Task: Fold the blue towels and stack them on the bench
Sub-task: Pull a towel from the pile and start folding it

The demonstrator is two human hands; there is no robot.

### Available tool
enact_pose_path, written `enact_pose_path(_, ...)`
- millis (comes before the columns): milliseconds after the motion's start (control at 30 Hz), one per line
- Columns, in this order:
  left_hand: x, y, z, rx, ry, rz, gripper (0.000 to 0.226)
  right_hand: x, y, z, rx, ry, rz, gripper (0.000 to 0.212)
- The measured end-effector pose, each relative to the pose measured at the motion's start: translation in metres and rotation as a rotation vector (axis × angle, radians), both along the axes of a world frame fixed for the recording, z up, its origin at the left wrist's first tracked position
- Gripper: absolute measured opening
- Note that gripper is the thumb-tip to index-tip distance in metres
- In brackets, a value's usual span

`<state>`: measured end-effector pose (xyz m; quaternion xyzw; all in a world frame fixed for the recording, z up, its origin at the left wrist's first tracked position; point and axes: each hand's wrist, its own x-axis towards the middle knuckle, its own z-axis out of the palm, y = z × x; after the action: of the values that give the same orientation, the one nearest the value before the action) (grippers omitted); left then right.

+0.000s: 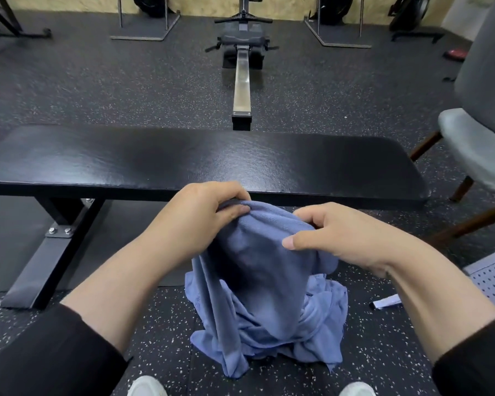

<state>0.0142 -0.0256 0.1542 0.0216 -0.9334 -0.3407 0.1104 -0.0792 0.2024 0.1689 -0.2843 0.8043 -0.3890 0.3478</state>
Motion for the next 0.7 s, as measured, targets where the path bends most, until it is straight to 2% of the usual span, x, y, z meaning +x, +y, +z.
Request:
enact_pose_path(133,0.0001,-0.0013,0.0005,-0.038,0.018,-0.028,0.002,-0.0020,-0.0005,-0.0011,-0.120,-0.041,-0.066,0.029)
enact_pose_path(233,0.0013,-0.0017,0.0010,-0.054,0.006,-0.112,0.005,-0.0037,0.0000,-0.0023,-0.163,-0.065,-0.132,0.038)
enact_pose_path(300,0.0019,-0.0015,0.0014,-0.068,-0.004,-0.140,0.005,-0.0042,0.0015,-0.0001,-0.130,-0.059,-0.121,0.029)
enact_pose_path(400,0.0014,-0.0012,0.0014,-0.082,-0.006,-0.146,0.004,-0.0027,0.0029,0.0021,0.014,0.049,-0.022,0.011)
enact_pose_path(533,0.0009,-0.0021,-0.0019,-0.113,-0.038,-0.141,0.006,-0.0002,0.0011,-0.0006,0.056,0.129,-0.031,0.026)
enact_pose_path(700,0.0022,-0.0024,-0.0024,-0.143,-0.028,-0.183,0.008,-0.0018,0.0012,-0.0034,0.011,0.142,-0.051,0.028)
